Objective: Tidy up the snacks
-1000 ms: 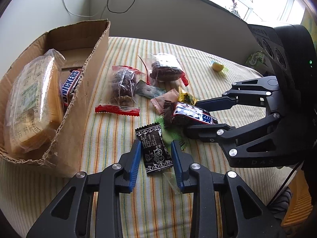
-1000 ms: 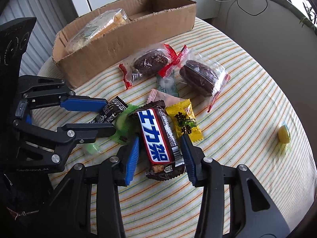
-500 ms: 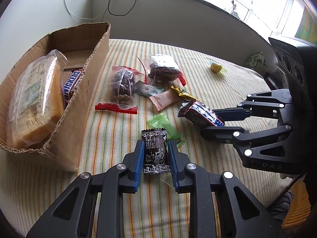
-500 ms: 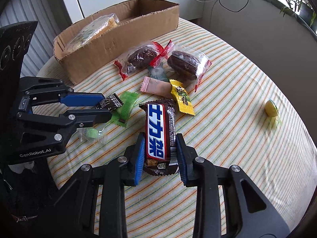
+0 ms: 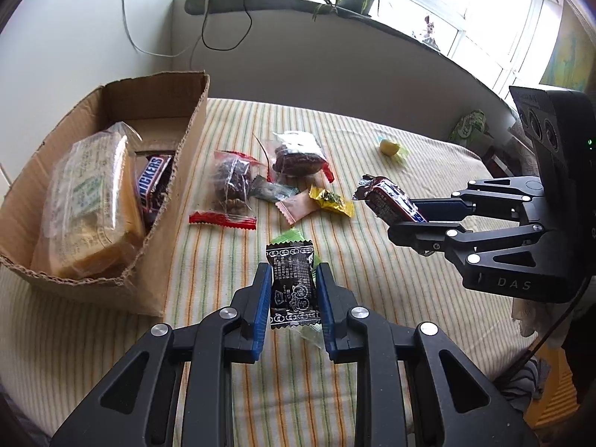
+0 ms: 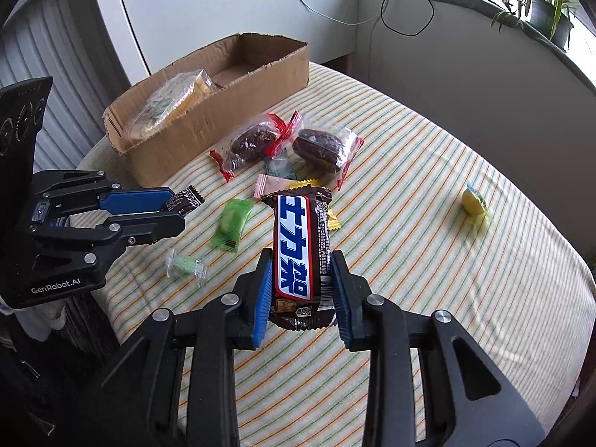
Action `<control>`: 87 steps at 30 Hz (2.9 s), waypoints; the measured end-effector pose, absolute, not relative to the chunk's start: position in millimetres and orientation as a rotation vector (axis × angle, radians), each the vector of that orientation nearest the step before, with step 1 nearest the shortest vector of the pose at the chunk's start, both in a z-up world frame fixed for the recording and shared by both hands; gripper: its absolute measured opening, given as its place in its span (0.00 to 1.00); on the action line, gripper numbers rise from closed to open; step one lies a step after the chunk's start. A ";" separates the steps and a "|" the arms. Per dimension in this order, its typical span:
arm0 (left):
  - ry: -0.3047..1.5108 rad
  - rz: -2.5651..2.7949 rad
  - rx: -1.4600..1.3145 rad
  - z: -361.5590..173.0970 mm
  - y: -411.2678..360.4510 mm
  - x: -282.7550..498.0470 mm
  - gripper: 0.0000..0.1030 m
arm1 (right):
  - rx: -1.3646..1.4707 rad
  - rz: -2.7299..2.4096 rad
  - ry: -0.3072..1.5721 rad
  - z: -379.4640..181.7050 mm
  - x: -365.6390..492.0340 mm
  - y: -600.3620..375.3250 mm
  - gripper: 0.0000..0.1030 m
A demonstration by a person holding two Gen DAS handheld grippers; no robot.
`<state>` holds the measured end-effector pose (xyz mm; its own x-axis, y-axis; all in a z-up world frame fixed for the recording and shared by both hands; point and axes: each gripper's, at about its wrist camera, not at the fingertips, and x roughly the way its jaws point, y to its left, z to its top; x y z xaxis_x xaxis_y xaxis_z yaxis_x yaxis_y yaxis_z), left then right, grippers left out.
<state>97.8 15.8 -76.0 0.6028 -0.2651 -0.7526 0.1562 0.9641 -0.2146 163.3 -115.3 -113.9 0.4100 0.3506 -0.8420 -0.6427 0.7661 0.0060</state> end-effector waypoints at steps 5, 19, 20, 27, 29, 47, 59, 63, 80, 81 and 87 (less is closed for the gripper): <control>0.833 -0.237 -0.140 -52.0 30.2 93.5 0.22 | -0.338 0.648 0.934 -96.1 168.0 -103.4 0.30; 0.736 -0.092 -0.209 -23.8 128.1 98.5 0.22 | -0.369 0.680 0.868 -59.6 199.8 -16.3 0.30; 0.735 -0.081 -0.211 -23.9 134.4 99.0 0.22 | -0.370 0.683 0.867 -58.9 202.5 -9.4 0.30; 0.727 -0.030 -0.215 -27.6 167.3 102.1 0.22 | -0.380 0.684 0.875 -63.9 224.0 32.0 0.30; 0.725 -0.019 -0.214 -28.5 174.1 101.3 0.22 | -0.384 0.681 0.879 -66.9 229.6 41.6 0.30; 0.733 -0.014 -0.218 -34.4 195.3 108.0 0.22 | -0.403 0.689 0.912 -82.9 242.8 85.6 0.30; 0.717 -0.012 -0.203 -30.8 190.5 106.7 0.31 | -0.384 0.671 0.862 -70.1 237.7 81.1 0.53; 0.712 -0.016 -0.204 -28.6 187.2 103.6 0.31 | -0.386 0.667 0.854 -66.2 234.0 76.2 0.53; 0.714 -0.135 -0.213 -19.7 145.5 79.1 0.31 | -0.368 0.566 0.808 -40.5 211.2 -0.3 0.54; 0.719 -0.149 -0.210 -20.5 140.1 77.9 0.31 | -0.364 0.551 0.809 -40.3 210.2 -9.1 0.54; 0.762 -0.261 -0.193 -31.9 99.3 68.5 0.31 | -0.299 0.470 0.837 -44.3 206.9 -70.1 0.54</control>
